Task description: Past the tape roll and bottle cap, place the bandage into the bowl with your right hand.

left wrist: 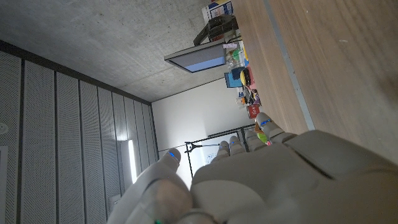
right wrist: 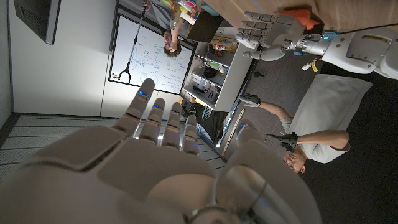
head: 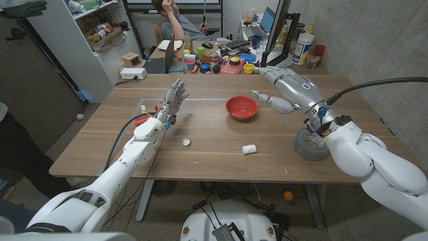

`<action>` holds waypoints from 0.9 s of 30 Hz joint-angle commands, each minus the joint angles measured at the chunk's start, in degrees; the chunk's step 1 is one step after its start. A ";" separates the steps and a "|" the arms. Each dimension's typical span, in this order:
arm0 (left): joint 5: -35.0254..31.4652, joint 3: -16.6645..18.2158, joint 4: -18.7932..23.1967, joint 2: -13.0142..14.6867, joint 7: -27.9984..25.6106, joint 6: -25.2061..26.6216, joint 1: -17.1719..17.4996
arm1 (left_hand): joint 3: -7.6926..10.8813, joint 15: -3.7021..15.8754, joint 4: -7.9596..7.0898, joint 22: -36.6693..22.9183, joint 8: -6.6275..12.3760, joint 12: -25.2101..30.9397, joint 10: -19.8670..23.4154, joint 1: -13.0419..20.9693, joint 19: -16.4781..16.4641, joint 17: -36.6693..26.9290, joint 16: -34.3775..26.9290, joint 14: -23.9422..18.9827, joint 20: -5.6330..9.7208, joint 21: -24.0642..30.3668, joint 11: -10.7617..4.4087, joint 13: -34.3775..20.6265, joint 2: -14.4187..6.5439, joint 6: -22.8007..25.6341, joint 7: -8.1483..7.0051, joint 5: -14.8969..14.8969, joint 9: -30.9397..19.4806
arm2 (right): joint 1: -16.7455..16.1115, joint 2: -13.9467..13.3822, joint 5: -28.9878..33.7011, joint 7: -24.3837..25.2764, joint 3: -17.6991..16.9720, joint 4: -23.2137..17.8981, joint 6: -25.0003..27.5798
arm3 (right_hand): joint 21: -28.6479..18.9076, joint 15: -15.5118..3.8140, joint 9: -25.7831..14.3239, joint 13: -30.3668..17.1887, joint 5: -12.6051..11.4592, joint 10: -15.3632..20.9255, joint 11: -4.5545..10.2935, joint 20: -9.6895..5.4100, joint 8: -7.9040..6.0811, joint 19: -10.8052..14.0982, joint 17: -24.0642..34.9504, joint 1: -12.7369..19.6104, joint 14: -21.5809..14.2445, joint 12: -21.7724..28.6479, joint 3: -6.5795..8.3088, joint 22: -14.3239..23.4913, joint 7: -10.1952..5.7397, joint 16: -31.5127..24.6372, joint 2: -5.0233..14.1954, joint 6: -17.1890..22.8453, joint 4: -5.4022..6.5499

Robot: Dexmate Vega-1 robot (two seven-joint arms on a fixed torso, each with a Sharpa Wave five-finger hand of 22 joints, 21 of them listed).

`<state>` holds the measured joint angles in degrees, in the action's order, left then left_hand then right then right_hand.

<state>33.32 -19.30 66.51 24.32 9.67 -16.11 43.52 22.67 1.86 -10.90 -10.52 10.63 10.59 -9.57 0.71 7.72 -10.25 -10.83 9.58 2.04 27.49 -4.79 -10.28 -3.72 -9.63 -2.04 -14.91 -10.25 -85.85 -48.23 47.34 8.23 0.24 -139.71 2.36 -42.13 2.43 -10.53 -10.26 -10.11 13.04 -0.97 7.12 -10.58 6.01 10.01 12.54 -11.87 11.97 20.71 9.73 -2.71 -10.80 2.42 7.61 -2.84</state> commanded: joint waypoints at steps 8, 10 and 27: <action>-0.27 -0.14 1.20 0.29 -0.57 0.56 0.62 | -0.08 1.95 0.04 -0.29 0.25 0.23 -1.14 -0.04 0.03 -0.16 -0.31 0.62 2.94 -0.13 0.08 -0.07 -6.27 -1.83 -0.01 -0.56 -0.27 | -0.32 0.31 6.84 -7.82 5.64 -1.93 8.53 | 0.11 0.25 -0.23 -0.21 -0.21 -1.29 -0.16 4.30 0.03 4.49 0.04 -0.14 -2.01 -0.47 -1.60 0.09 -0.07 -0.23 -2.63 -1.37 -1.04; -0.33 -0.21 1.19 0.26 -0.58 0.53 0.60 | -0.08 1.99 0.04 -0.29 0.24 0.25 -1.10 -0.05 0.03 -0.16 -0.31 0.64 2.94 -0.14 0.10 -0.07 -6.27 -1.82 -0.05 -0.56 -0.27 | -0.43 0.39 7.68 -8.59 6.28 -2.02 9.48 | 0.14 0.22 -0.23 -0.22 -0.28 -1.38 -0.11 4.50 0.06 5.05 0.01 0.06 -2.31 -0.48 -1.71 0.08 0.04 -0.26 -2.92 -1.65 -1.29; -0.52 -0.54 1.24 0.28 -0.56 0.83 0.41 | -0.11 1.95 0.04 -0.30 0.25 0.19 -1.22 -0.06 -0.04 -0.16 -0.29 0.65 2.93 -0.23 0.09 -0.07 -6.28 -1.76 -0.02 -0.58 -0.28 | -0.39 -0.09 9.07 -12.66 10.02 -0.72 12.94 | 0.88 -0.76 -0.21 -0.22 -0.87 -2.16 0.39 4.89 0.09 7.69 -0.09 2.93 -2.90 -0.55 -1.59 -0.04 0.56 0.02 -3.85 -3.36 -3.39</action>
<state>32.95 -19.60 67.72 24.57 9.17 -15.55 44.01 22.66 1.86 -10.90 -10.52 10.63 10.59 -9.57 0.71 7.72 -10.25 -10.83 9.58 2.04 27.49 -4.79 -10.27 -3.72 -9.63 -2.04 -15.31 -10.24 -86.42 -47.93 55.03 -1.87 7.43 -141.30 12.95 -41.68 2.12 -10.53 -10.25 -10.60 10.91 -0.73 12.05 -10.59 13.10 9.86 14.55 -14.67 11.31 18.99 9.60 -2.34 -10.80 -1.36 4.58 -5.70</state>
